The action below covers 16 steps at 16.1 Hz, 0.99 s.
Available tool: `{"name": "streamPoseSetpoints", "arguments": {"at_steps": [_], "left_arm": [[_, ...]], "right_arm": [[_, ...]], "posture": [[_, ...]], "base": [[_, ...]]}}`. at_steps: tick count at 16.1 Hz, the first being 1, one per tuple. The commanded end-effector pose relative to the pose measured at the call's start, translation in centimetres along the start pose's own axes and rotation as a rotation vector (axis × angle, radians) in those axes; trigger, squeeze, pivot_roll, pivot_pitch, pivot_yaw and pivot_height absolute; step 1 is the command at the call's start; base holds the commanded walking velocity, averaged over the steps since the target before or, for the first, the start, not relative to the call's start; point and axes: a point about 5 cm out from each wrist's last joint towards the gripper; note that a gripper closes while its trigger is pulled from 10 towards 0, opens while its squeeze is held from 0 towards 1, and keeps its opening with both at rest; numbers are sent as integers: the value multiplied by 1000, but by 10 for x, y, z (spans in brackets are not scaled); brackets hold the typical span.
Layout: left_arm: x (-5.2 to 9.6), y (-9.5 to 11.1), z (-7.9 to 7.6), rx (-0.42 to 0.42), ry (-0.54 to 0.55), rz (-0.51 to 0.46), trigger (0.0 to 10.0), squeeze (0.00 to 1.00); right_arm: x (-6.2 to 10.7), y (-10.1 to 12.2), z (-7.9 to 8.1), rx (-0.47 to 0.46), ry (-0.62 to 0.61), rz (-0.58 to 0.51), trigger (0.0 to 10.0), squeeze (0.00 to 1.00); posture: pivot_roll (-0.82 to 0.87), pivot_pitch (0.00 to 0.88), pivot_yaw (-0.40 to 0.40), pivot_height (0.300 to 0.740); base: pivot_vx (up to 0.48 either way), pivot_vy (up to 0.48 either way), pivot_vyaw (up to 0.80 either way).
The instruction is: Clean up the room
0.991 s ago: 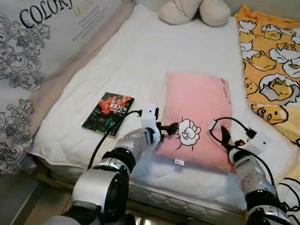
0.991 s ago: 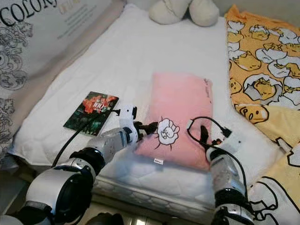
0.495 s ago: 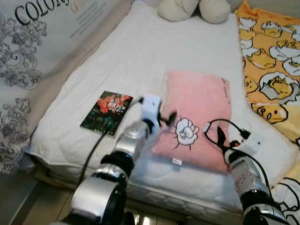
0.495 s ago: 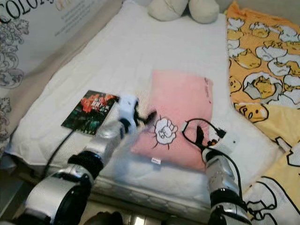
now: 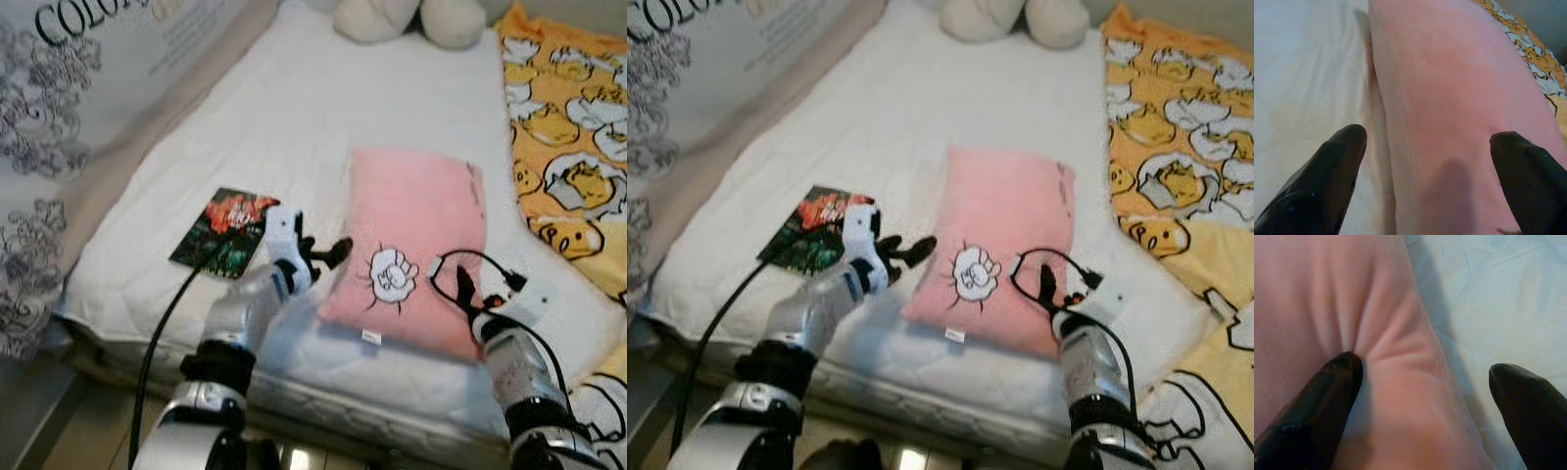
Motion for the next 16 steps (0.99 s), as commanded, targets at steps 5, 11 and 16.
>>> {"name": "streamPoseSetpoints", "arguments": {"at_steps": [5, 11, 16], "left_arm": [[-10, -11, -28, -74, -83, 107, 10000, 1000], [-26, -39, -60, -77, -121, 219, 10000, 0], [-36, -45, -76, 61, -123, 219, 10000, 0]], "right_arm": [[6, -6, -3, 22, 15, 32, 10000, 0], [9, -12, 1, 22, 30, 35, 10000, 0], [8, -19, 11, 11, 59, 53, 10000, 0]], "posture": [[-82, 69, 6, 740], [-93, 69, 14, 740], [-92, 66, 13, 740]], "base": [[0, 0, 0], [0, 0, 0], [0, 0, 0]]}}
Point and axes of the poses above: a point about 5 cm out from each wrist's last joint towards the gripper, its own x axis pointing back from the gripper into the wrist, its own y axis along the axis of the wrist's last joint, z = x × y, and after that the axes turned 11 degrees about -x, right-handed
